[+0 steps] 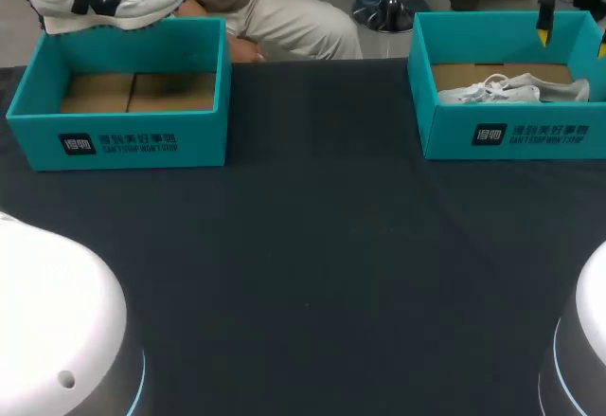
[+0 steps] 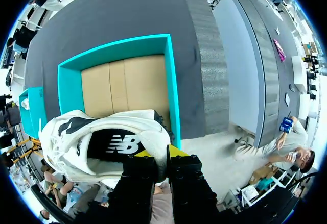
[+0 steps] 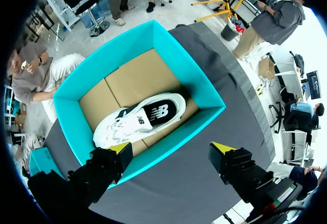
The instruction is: Take the shoe out of the shoebox, open the shoe tongue, remove and reinsert the insole, then place the shoe into the shoebox
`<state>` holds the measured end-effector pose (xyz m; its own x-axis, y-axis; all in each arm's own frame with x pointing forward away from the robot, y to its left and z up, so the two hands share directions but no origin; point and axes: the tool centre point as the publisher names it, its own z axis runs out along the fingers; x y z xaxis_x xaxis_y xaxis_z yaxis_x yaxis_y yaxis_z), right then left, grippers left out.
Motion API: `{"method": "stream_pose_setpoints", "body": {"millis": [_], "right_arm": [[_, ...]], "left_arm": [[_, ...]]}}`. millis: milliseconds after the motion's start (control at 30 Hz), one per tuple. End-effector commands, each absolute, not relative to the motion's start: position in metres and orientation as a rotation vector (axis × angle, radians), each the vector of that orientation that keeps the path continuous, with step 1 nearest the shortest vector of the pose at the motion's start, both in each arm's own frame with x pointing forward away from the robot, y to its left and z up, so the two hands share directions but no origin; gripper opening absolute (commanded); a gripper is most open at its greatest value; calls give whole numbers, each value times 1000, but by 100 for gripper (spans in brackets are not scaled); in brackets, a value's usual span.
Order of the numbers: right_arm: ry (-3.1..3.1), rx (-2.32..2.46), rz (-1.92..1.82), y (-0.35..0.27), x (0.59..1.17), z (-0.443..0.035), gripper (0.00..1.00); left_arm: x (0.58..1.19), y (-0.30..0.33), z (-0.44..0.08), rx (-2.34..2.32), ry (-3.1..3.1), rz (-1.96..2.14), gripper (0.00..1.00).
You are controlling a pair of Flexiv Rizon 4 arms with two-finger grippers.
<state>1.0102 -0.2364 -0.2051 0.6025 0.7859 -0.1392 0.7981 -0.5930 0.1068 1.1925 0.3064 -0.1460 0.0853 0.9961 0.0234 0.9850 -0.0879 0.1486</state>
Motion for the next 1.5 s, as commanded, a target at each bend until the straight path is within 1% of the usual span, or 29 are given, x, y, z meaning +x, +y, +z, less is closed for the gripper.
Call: {"method": "stream_pose_setpoints", "body": {"millis": [33,333,1200,1500], "right_arm": [[1330,2669,-113,-237,1010,-205,100],[1330,2669,-113,-237,1010,-205,100],[1330,2669,-113,-237,1010,-205,100],[1330,2669,-113,-237,1010,-205,100]], "left_arm": [[1180,306,-103,2228,2048,218,0],[1178,306,-92,2244,2023,253,0],[1177,306,-93,2244,2025,275,0],[1113,269,-83,2267,2004,260,0]]}}
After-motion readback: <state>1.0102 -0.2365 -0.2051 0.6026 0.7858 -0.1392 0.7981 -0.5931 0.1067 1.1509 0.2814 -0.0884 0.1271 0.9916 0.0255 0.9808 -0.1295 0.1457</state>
